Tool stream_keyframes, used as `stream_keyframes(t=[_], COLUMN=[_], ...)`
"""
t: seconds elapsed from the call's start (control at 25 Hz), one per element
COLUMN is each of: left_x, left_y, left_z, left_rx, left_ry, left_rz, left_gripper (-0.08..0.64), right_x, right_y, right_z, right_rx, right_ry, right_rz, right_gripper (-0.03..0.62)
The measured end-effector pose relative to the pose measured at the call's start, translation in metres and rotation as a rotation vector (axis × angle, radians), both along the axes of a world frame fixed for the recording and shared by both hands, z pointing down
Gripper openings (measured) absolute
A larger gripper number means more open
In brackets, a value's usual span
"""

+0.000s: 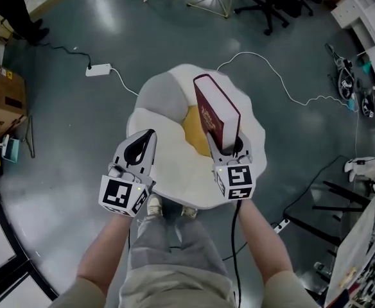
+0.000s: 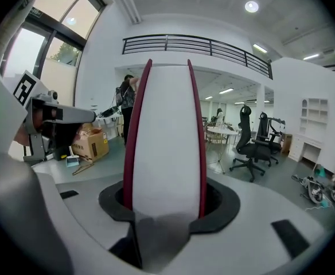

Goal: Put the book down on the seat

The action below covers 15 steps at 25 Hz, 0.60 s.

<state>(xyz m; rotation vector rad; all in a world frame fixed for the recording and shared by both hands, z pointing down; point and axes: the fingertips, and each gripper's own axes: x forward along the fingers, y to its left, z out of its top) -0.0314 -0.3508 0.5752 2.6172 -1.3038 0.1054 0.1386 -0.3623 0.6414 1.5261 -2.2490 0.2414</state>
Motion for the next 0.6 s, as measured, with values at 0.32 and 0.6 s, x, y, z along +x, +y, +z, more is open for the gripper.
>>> stream_keyframes(t=[0.32,0.6], left_x=[0.016,0.042], left_y=[-0.027,-0.034], left_z=[0.16,0.268], left_rx=[-0.097,-0.137], left_ry=[0.017,0.012], left_rz=[0.002,0.015], left_gripper=[0.003,0.003], right_x=[0.0,-0.008], right_y=[-0.03,-0.044], right_z=[0.18,0.325], right_rx=[-0.118,-0.172], right_ry=[0.034,0.117], right_rz=[-0.009,-0.077], right_gripper=[0.212,0.212])
